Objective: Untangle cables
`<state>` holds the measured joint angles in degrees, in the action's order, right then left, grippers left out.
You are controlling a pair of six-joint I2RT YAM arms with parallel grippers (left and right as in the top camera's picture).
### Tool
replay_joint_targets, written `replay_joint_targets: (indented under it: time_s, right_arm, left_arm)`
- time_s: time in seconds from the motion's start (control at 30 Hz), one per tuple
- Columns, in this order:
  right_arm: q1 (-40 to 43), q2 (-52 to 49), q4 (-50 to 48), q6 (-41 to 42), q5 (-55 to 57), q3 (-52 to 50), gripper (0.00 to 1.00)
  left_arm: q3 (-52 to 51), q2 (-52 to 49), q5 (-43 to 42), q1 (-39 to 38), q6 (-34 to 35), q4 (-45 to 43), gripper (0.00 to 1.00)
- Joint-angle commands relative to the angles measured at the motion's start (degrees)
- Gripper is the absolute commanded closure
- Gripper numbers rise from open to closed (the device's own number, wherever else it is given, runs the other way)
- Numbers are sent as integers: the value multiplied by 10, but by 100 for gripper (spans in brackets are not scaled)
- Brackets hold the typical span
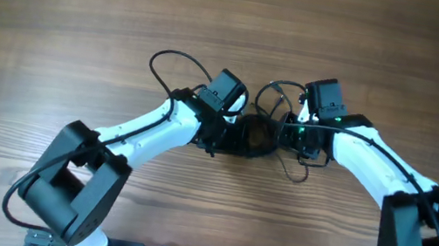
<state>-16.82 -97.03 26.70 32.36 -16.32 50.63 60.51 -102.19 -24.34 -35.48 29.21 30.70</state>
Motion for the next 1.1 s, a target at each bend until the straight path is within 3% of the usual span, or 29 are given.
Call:
replay_joint_targets:
  time_s: [0.0, 0.4, 0.57, 0.83, 1.03, 1.07]
  right_arm:
    - [-3, -15, -6, 8, 13, -5, 55]
    - [-3, -15, -12, 8, 13, -5, 59]
    - [-3, -15, -12, 6, 13, -5, 59]
    - [-3, -15, -12, 8, 13, -5, 61]
    - [-3, -15, -11, 18, 13, -5, 63]
    - [-3, -15, -11, 28, 13, -5, 63]
  left_arm:
    - [5, -26, 7, -14, 15, -16, 53]
    - [5, -39, 48, -38, 20, -24, 58]
    - [5, -39, 111, -38, 77, -24, 65]
    - [5, -39, 113, -39, 208, -37, 64]
    - [5, -39, 114, -40, 255, -40, 64]
    - [5, -39, 114, -40, 255, -39, 71]
